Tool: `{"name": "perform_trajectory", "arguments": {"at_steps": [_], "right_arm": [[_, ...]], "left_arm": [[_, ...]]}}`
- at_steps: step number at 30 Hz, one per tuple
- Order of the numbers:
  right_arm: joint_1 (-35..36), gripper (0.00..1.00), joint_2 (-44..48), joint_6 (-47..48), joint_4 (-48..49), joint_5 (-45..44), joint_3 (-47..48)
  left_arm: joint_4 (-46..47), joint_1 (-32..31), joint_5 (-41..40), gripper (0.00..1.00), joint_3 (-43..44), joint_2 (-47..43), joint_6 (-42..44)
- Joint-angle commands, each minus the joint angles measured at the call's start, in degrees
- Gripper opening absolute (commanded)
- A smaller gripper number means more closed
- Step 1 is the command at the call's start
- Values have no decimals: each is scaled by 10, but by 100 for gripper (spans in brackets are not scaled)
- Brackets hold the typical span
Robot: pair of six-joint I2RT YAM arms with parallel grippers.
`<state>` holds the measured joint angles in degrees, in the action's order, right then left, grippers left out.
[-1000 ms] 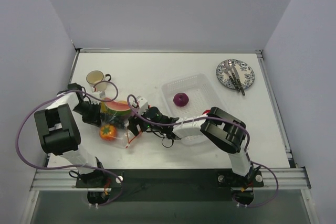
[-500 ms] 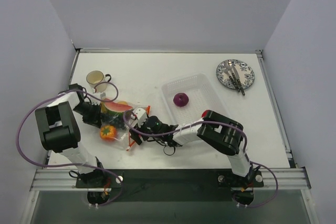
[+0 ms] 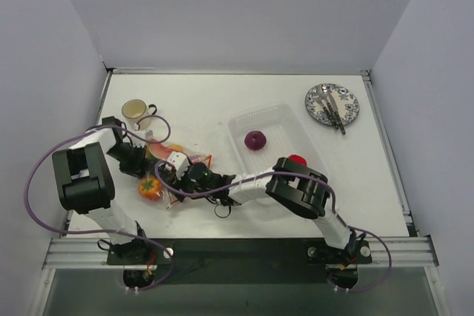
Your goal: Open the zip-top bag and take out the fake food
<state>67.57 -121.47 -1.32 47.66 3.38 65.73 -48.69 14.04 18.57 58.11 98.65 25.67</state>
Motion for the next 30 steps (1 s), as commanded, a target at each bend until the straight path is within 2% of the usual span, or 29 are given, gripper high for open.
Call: {"name": "perform_trajectory", "arguments": {"at_steps": [1, 4, 6, 7, 8, 9, 11, 15, 21, 25, 30], "right_arm": [[-1, 57, -25, 9, -4, -16, 36], [-1, 49, -35, 8, -14, -20, 48], [-1, 38, -35, 9, -20, -31, 48], [-1, 32, -29, 9, -23, -32, 48], [-1, 17, -24, 8, -25, -48, 39], [-1, 9, -9, 23, -27, -54, 32], [0, 0, 14, 26, -26, -81, 0], [0, 0, 94, 31, -15, -118, -82], [-1, 0, 235, 21, -51, -171, -178], [-9, 0, 294, 17, -59, -212, -233], [-51, 0, 372, -19, -84, -203, -242]], "left_arm": [[-11, -6, 8, 0, 6, -11, 8], [-15, -6, 6, 0, 3, -14, 15], [-14, -4, 2, 0, 2, -20, 19], [-13, -3, 1, 0, 1, -21, 21], [-13, 1, 1, 0, 1, -22, 24], [-11, 5, -3, 0, 1, -22, 26], [-7, 15, -6, 0, 3, -21, 32], [2, 60, -12, 0, 12, -3, 40], [12, 99, -6, 0, 38, 23, 43], [7, 101, 4, 0, 58, 27, 32], [8, 94, 8, 0, 56, 23, 25]]}}
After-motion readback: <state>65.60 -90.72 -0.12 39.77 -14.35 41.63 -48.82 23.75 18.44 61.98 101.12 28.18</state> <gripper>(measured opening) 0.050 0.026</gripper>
